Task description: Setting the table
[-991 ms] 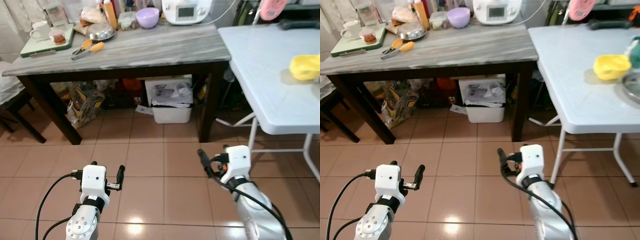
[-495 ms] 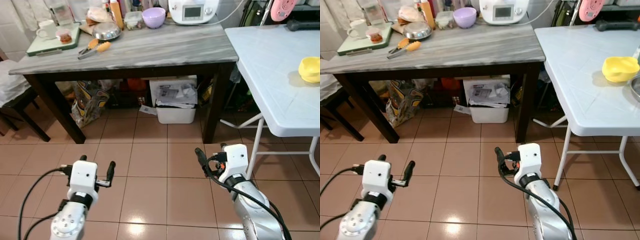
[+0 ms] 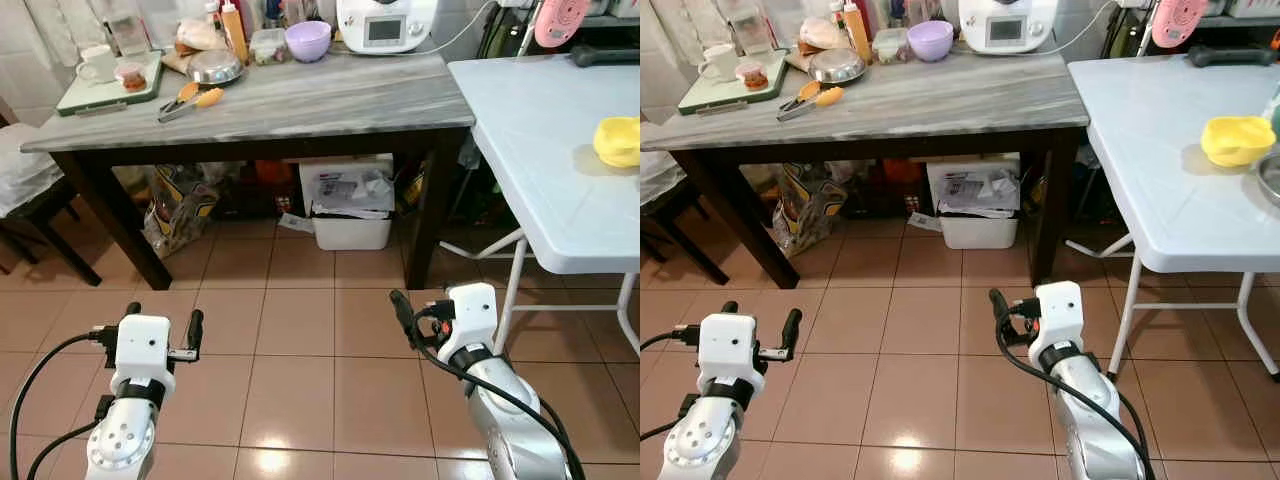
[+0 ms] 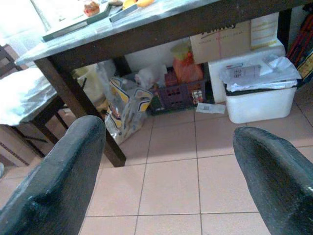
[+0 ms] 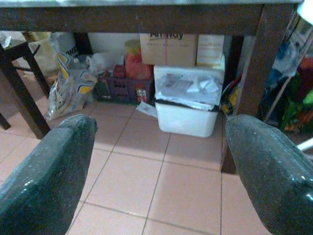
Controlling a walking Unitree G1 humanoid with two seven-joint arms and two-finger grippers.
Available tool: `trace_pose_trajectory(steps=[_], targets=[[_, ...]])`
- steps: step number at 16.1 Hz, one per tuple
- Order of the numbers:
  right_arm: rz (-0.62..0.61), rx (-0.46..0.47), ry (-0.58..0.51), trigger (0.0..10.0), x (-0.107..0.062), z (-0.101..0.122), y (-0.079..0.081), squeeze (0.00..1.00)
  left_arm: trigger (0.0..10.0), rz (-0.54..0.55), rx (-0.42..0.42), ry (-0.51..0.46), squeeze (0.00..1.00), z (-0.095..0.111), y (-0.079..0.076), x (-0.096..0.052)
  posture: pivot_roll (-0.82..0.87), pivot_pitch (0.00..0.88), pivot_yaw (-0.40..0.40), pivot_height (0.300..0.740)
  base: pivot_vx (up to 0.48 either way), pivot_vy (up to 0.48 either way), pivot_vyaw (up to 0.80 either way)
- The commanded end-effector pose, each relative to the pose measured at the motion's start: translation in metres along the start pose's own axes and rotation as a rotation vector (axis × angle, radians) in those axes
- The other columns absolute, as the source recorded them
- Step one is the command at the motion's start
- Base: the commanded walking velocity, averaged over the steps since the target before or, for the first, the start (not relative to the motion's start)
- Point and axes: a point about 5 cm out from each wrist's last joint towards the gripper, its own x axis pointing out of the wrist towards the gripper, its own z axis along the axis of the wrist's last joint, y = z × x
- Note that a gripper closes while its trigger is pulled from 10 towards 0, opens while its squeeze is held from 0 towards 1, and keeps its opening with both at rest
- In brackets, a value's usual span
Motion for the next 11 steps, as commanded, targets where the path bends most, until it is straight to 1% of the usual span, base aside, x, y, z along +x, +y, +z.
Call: trace_pose_trajectory(steps=[1, 3, 4, 7, 11], targets=[[0.017, -0.007, -0.014, 10.0, 0.003, 0.003, 0.005, 0.0, 10.0, 0.008, 0.036, -0.003, 0.0, -0.001, 0.005, 0.001, -0.12, 0.074, 0.093, 0.74, 0.0, 0.0, 0.0], [0.008, -0.004, -0.011, 10.0, 0.003, 0.002, 0.002, 0.0, 10.0, -0.013, -0.007, 0.009, 0.0, -0.003, -0.004, 0.0, -0.13, 0.074, 0.091, 0.74, 0.0, 0.0, 0.0], [0.006, -0.005, -0.01, 10.0, 0.002, 0.002, 0.002, 0.0, 10.0, -0.035, -0.027, 0.01, 0.0, -0.003, -0.011, -0.003, -0.13, 0.076, 0.091, 0.74, 0.0, 0.0, 0.0], [0.001, -0.007, -0.005, 10.0, -0.001, 0.0, 0.001, 0.0, 10.0, -0.065, -0.058, 0.013, 0.0, -0.005, -0.023, -0.005, -0.13, 0.081, 0.091, 0.74, 0.0, 0.0, 0.0], [0.002, -0.005, -0.003, 10.0, 0.0, -0.001, 0.002, 0.0, 10.0, -0.067, -0.069, 0.009, 0.0, -0.003, -0.025, -0.004, -0.13, 0.083, 0.092, 0.74, 0.0, 0.0, 0.0]])
